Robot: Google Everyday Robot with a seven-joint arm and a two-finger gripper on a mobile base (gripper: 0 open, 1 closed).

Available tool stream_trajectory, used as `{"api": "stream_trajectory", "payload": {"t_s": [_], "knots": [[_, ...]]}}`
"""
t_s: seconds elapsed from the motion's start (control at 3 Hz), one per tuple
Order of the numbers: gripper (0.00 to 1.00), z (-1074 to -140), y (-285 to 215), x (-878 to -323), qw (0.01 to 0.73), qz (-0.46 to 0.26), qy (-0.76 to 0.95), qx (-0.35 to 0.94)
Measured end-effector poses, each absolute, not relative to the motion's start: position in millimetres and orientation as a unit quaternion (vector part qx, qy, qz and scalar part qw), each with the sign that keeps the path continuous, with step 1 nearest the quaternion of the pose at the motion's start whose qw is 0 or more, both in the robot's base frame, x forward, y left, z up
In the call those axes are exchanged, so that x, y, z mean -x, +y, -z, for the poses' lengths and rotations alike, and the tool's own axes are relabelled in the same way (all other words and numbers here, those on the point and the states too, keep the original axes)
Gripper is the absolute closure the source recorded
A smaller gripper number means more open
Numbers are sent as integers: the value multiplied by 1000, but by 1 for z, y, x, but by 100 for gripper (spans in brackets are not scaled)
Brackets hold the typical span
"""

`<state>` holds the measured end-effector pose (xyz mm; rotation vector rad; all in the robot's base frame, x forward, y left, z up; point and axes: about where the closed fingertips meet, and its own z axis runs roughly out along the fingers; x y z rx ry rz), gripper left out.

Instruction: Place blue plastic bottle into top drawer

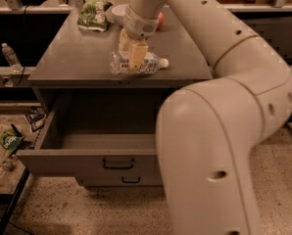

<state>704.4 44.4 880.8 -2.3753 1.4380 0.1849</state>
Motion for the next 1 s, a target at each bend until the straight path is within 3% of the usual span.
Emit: {"api": "stream_trajectory", "payload": {"t_s": [0.67,1.0], "knots": [[100,-891,19,-611,252,-156,608,737],[100,-851,33,-593,256,-152,621,725]]}}
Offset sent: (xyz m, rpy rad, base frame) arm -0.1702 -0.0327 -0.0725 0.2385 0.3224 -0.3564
